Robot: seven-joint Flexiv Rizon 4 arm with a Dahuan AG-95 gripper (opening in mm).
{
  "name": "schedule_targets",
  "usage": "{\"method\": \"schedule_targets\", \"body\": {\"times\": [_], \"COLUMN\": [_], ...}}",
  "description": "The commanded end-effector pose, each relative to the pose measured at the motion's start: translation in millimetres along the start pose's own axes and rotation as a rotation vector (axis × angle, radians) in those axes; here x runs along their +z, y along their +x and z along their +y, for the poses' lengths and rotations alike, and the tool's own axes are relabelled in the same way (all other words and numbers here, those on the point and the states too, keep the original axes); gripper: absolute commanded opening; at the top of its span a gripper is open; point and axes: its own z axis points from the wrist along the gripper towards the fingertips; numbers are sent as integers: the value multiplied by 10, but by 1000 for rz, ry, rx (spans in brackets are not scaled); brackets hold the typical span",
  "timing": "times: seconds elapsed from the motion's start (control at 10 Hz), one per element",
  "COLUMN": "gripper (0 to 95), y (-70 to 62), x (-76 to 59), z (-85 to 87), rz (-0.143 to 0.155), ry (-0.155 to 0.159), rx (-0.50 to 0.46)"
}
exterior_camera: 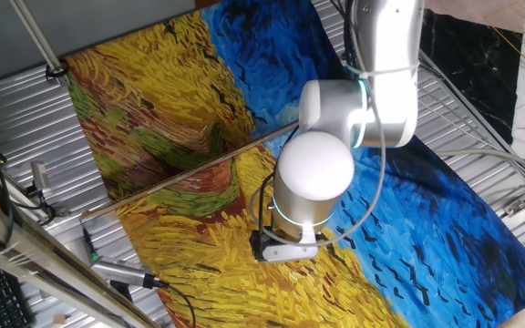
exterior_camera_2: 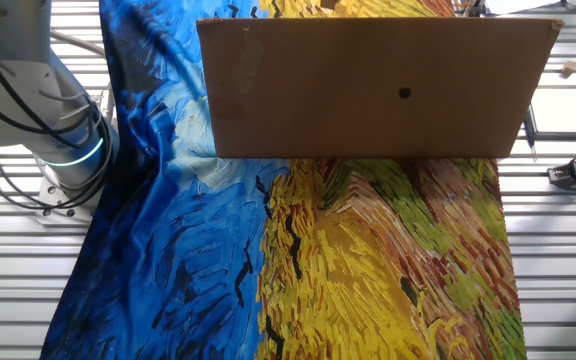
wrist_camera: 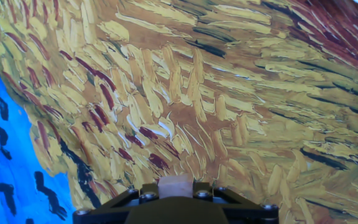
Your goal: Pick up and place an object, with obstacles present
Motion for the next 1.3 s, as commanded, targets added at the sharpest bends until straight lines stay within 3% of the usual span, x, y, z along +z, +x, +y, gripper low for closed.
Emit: {"method": "schedule_targets", "body": {"times": [0.1,0.3,0.4,0.6,1.0,1.3], "gripper": [0,0,0,0,0,0], "y": [1,1,1,1,19,45], "x": [-4,-4,-4,-4,123,284], "z": [3,3,3,3,-58,-125], "rz": [31,46,68,79,70,46], "ry": [-41,-61,-41,-38,-32,-26], "rx": [65,102,129,131,107,99]}}
